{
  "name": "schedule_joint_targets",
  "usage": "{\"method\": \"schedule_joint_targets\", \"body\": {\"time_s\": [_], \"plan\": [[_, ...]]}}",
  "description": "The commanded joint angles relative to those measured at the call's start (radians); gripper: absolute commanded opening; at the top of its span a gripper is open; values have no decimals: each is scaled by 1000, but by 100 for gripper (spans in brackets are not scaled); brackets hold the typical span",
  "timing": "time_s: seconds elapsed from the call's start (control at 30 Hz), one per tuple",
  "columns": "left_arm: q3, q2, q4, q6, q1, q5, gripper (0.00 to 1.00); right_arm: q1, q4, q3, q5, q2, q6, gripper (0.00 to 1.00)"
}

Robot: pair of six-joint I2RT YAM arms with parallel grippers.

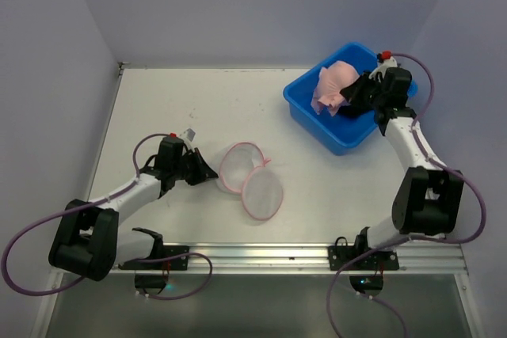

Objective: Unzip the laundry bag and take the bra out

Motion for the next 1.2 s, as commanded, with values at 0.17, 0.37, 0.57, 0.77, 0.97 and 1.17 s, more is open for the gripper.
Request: {"method": "schedule_joint_targets", "body": {"time_s": [0.17, 0.37, 0.57, 0.77, 0.97, 1.17], "plan": [[-34, -22, 34, -59, 5, 26, 0, 84, -67, 68, 70, 102, 51, 59], [-166, -120, 133, -281, -38, -6, 0, 239, -23, -59, 257, -114, 112, 97], [-197, -245, 129, -350, -82, -69, 23, 423, -10, -288, 247, -335, 232, 98], [-4, -220, -178, -128, -53, -176, 58, 592, -38, -475, 107, -405, 299, 95], [107, -164, -247, 7, -39, -202, 66, 788, -128, -514, 185, -453, 250, 95], [217, -15, -201, 83, -33, -184, 65, 975, -245, -433, 352, -498, 195, 96]]}}
